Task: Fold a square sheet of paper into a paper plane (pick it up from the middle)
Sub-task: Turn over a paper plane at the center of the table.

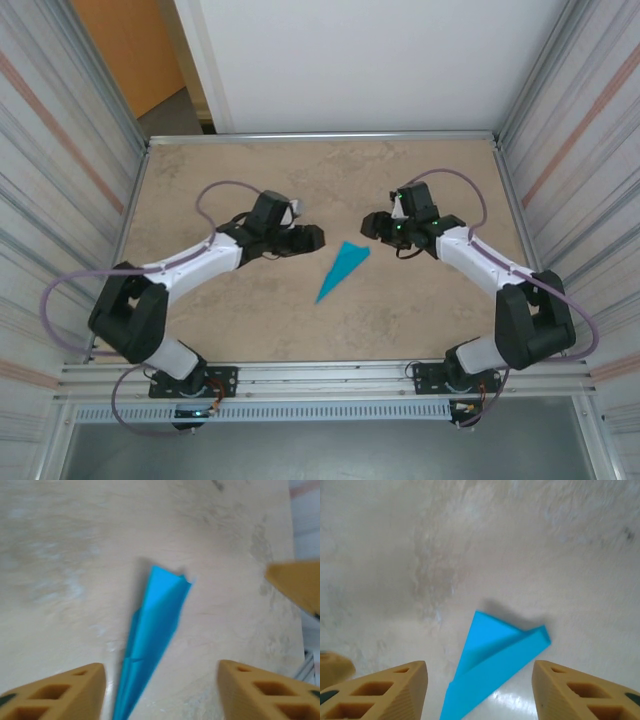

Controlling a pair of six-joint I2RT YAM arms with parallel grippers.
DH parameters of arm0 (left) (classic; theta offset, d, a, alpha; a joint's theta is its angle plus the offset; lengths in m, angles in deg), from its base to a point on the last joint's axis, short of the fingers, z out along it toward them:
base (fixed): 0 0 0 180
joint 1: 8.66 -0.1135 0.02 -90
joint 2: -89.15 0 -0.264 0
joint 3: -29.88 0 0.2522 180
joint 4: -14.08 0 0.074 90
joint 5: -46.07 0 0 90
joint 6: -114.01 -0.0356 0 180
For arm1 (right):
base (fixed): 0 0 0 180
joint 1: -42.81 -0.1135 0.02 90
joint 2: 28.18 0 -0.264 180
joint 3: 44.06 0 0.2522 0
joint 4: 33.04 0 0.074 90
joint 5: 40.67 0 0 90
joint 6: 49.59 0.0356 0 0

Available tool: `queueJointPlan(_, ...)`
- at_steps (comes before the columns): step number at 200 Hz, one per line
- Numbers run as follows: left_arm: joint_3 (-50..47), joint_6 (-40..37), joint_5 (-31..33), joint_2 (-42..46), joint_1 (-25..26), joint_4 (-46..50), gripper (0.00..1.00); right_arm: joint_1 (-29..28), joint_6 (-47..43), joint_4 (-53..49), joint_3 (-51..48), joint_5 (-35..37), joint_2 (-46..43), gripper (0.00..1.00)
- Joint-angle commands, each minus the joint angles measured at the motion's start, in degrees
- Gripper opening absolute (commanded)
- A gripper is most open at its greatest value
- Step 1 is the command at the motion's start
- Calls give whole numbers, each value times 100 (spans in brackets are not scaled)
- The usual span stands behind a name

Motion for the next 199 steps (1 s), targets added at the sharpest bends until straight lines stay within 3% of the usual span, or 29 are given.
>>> queueJointPlan(1, -572, -133, 291, 471, -322, 239, 74, -489, 503, -769, 251, 853, -135, 60)
queueJointPlan(19, -1007, -363, 466, 888, -592, 281, 87, -987, 1071, -1123, 397, 1475, 0, 63)
queueJointPlan(49, -1489, -714, 355, 1372, -1019, 221, 98, -1655, 1827, -1505, 810, 2103, 597, 65)
queueJointPlan(109, -1801, -1005, 102, 1787, -1276, 317, 99, -2205, 2704, -2137, 1971, 2659, 2076, 63)
queueJointPlan(199, -1869, -956, 135, 1864, -1277, 364, 99, -2286, 3401, -2417, 1679, 2775, 2161, 48)
